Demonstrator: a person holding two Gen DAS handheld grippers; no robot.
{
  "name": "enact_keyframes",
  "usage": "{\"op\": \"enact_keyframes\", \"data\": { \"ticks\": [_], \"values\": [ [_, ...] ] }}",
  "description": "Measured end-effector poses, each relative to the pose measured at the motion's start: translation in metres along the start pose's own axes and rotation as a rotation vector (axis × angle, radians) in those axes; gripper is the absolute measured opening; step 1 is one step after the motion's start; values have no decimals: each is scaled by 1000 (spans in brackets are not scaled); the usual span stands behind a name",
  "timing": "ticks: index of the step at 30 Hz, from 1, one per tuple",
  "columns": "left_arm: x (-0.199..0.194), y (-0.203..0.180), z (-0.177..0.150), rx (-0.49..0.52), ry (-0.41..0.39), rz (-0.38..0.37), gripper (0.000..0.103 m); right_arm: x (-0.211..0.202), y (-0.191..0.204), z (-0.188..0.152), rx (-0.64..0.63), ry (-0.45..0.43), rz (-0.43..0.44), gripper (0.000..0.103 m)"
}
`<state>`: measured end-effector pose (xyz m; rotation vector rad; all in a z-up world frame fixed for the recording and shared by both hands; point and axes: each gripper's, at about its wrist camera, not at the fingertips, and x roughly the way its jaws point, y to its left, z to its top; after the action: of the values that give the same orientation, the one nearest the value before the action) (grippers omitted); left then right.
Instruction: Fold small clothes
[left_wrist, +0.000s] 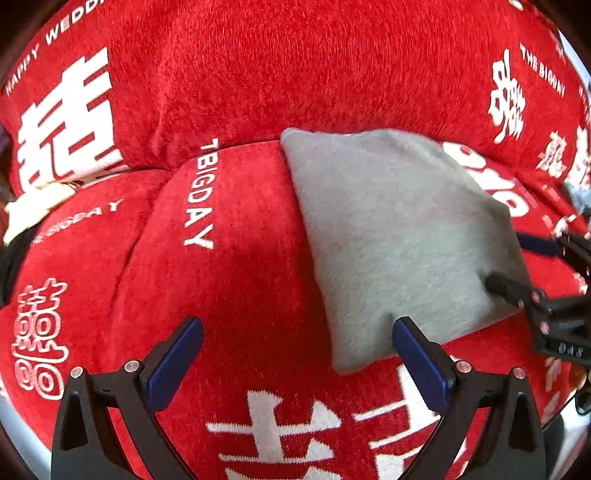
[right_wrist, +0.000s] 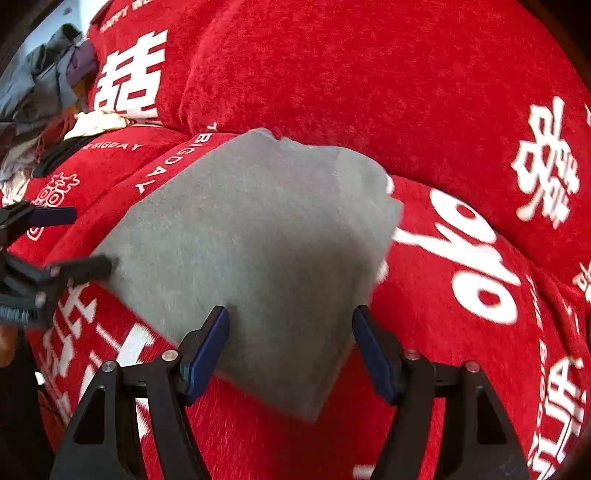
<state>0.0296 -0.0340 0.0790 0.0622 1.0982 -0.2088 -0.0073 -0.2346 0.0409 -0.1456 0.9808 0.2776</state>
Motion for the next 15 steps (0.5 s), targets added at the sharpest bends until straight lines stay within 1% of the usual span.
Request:
{"op": "enact_keyframes", "data": {
  "ticks": [1,2,3,5,7,8,9,10,11,12,13,14,15],
  "values": [
    [1,3,4,-14,8,-28,102,-7,-5,1,27,-13,17,73],
    [6,10,12,-45,33,-78,102,-14,-12,4,60,-32,27,73],
    [11,14,19,-72,54,-113,102,-18,-16,8,83,-46,26,73],
    [24,20,40,-132,84,-185,102,-23,-26,25,124,-85,38,73],
    [35,19,55,-164,96,-201,102,-18,-27,44,127,-99,59,76],
    [45,19,64,-185,114,-214,102,-10,-26,57,117,-97,80,78],
    [53,18,69,-197,129,-221,102,-1,-23,68,110,-90,103,78],
    [62,17,75,-206,148,-217,102,18,-23,81,115,-61,132,78],
    [74,15,80,-211,173,-186,102,32,-24,89,125,-32,143,78],
    [80,14,81,-213,187,-168,102,53,-28,96,138,12,152,78],
    [89,14,82,-222,205,-152,102,65,-32,98,144,34,162,79],
    [95,16,83,-233,216,-163,103,79,-42,100,169,56,170,79],
    [98,18,84,-241,228,-202,103,88,-52,99,191,74,115,79]
  ]
}}
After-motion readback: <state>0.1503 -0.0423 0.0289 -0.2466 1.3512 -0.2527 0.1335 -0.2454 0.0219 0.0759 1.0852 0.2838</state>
